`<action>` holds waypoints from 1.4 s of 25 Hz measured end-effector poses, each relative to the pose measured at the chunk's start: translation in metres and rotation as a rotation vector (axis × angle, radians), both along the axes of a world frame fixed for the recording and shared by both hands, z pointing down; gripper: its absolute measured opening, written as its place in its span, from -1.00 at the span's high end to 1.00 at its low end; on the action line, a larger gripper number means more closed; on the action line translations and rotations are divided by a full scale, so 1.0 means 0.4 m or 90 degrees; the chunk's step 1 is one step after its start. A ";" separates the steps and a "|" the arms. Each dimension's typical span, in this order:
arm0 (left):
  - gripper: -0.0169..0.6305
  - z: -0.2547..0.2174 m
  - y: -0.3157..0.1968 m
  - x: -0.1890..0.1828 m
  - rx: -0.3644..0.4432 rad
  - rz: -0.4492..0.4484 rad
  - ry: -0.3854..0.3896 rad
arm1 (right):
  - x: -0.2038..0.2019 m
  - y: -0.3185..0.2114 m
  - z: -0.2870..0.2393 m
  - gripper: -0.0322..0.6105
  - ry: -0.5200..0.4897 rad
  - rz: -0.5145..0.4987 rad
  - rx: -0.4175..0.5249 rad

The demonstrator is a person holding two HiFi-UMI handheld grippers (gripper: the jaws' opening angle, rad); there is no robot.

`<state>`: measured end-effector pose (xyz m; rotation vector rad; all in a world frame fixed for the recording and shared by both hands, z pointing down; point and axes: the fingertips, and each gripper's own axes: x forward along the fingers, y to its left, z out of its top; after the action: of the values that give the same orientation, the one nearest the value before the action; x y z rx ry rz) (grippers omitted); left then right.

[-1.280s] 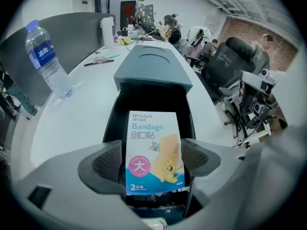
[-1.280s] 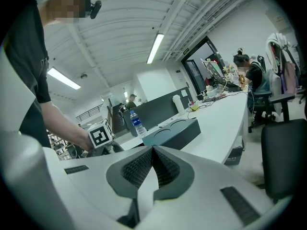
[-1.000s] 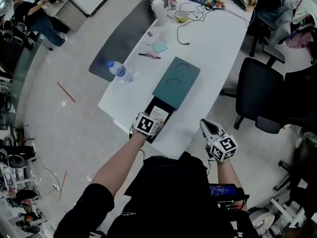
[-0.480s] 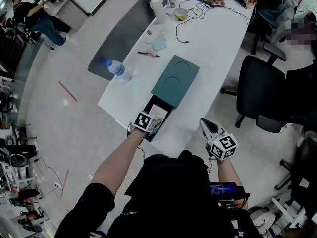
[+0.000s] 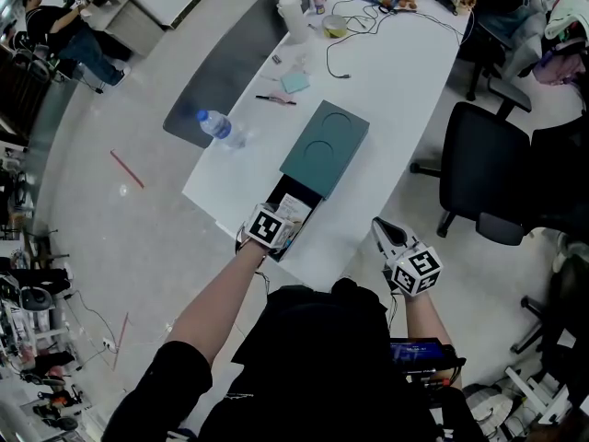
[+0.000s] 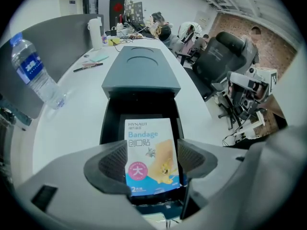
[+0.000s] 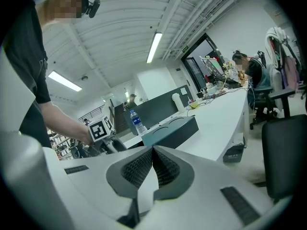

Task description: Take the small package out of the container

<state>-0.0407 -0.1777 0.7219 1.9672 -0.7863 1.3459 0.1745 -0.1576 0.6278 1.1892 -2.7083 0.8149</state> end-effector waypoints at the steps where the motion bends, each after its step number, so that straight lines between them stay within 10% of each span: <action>1: -0.07 0.000 -0.002 0.000 0.001 0.000 -0.002 | 0.000 0.001 0.001 0.82 0.000 0.000 -0.001; 35: -0.25 0.068 0.013 -0.053 -0.030 -0.009 -0.090 | 0.008 0.004 0.015 0.82 0.002 0.017 -0.014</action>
<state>-0.0619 -0.1726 0.7490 1.8425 -0.8238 1.4952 0.1777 -0.1558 0.6337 1.2231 -2.6799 0.8440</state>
